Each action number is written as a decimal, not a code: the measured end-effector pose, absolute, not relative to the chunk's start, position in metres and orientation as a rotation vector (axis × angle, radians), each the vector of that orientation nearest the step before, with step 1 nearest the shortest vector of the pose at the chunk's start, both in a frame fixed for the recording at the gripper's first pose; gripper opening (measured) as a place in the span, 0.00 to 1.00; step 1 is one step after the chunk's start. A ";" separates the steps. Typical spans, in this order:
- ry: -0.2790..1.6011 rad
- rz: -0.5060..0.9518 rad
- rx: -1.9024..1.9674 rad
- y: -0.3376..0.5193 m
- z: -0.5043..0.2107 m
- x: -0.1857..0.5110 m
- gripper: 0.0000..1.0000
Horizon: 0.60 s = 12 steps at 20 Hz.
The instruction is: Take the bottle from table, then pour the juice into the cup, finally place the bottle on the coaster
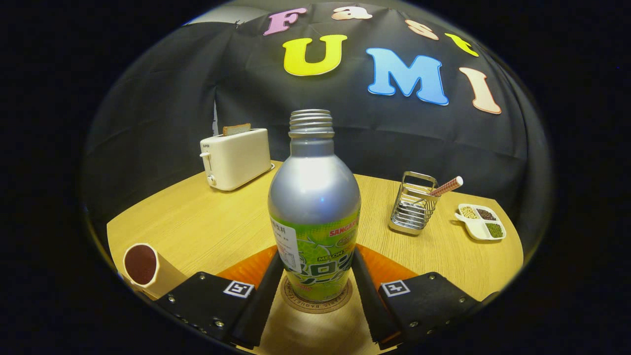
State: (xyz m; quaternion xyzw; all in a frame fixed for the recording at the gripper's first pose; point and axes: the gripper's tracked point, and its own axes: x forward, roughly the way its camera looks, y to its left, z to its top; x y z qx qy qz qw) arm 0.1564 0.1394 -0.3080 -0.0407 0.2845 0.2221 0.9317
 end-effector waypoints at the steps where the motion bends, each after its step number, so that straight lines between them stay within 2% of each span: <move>1: 0.589 0.455 -0.073 0.140 -0.312 0.155 0.79; 6: 0.595 0.461 -0.050 0.143 -0.313 0.147 0.82; 7: 0.591 0.461 -0.063 0.142 -0.313 0.146 0.88; 8: 0.580 0.457 -0.078 0.140 -0.307 0.144 1.00; 12: 0.544 0.438 -0.081 0.137 -0.277 0.135 1.00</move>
